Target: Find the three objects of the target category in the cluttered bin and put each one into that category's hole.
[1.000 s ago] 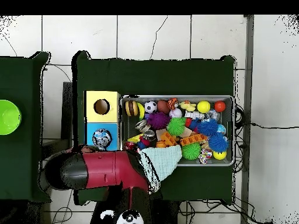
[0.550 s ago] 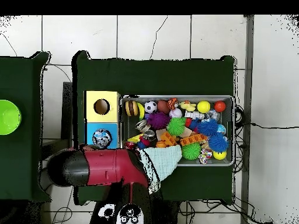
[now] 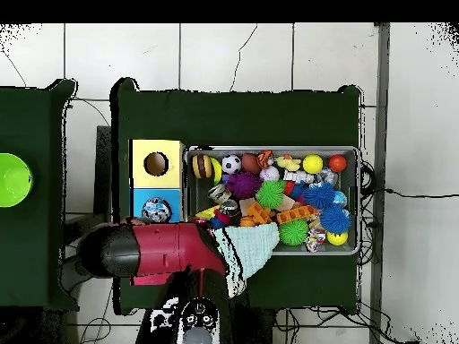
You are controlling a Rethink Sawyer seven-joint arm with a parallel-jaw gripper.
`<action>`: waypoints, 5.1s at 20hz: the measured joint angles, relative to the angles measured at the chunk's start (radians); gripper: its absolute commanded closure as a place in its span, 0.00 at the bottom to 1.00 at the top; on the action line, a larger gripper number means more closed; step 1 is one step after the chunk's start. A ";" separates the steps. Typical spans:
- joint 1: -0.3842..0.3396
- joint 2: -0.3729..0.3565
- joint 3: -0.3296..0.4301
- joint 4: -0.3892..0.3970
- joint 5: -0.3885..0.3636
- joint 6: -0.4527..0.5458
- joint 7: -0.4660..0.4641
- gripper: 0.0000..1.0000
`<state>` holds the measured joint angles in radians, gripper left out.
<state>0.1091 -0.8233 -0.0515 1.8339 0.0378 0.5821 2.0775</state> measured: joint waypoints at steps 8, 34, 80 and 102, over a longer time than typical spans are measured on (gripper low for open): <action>0.012 0.047 0.000 -0.062 0.000 0.000 0.000 1.00; 0.167 0.388 -0.182 -0.347 -0.016 -0.010 0.000 1.00; -0.855 -0.174 0.357 -0.018 -0.386 0.069 -0.647 0.00; -0.918 0.130 0.651 -0.347 -0.632 0.089 -0.721 0.00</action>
<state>-0.8089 -0.6935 0.6000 1.4869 -0.5938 0.6712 1.3561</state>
